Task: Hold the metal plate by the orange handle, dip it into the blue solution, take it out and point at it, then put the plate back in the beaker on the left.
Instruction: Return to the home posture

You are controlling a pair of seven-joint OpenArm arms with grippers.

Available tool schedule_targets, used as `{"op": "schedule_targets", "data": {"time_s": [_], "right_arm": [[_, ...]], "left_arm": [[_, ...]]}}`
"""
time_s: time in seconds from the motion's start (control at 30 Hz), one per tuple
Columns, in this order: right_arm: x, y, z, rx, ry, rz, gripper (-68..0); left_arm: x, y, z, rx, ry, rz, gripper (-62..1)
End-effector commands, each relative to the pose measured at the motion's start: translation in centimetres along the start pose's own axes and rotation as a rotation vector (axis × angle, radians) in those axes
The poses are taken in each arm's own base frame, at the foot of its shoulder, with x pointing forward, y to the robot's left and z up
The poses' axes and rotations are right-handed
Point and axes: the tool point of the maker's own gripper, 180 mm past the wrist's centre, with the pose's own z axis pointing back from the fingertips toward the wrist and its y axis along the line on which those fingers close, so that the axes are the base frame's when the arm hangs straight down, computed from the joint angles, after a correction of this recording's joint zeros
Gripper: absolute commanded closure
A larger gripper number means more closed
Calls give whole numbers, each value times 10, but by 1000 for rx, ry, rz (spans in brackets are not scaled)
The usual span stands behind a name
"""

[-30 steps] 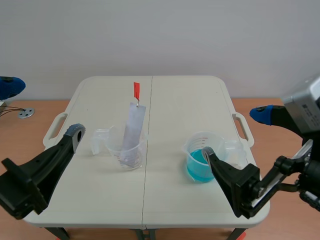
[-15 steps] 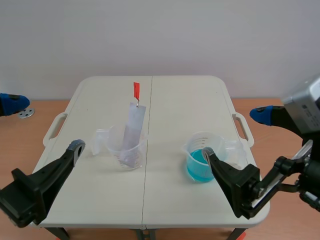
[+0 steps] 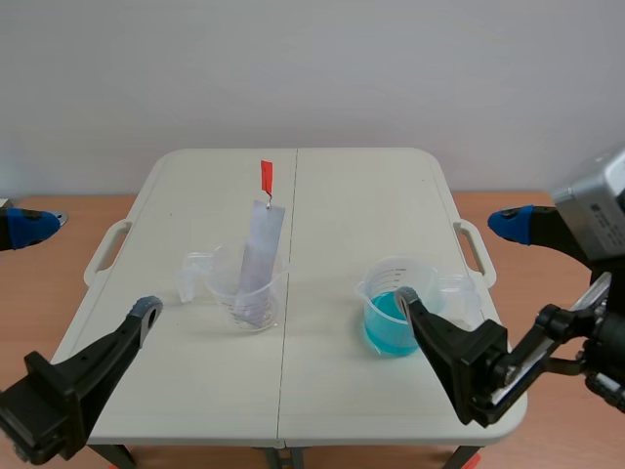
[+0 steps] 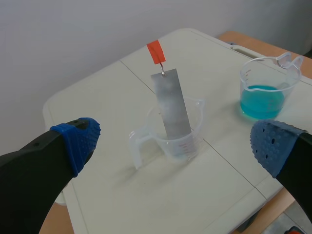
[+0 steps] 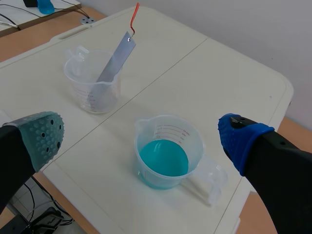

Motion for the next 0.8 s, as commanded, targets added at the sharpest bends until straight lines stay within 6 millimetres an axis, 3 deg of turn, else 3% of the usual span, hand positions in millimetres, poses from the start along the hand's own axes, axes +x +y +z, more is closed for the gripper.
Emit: {"op": "schedule_targets", "data": {"time_s": [0.0,0.77], "right_arm": [[16,-4,-1,-6,-49,19,-663],[16,-4,-1,-6,-49,19,-663]], "left_arm": [[7,-2,0,-1,-25,8,-623],[5,-2,0,0,-10,8,-623]]}}
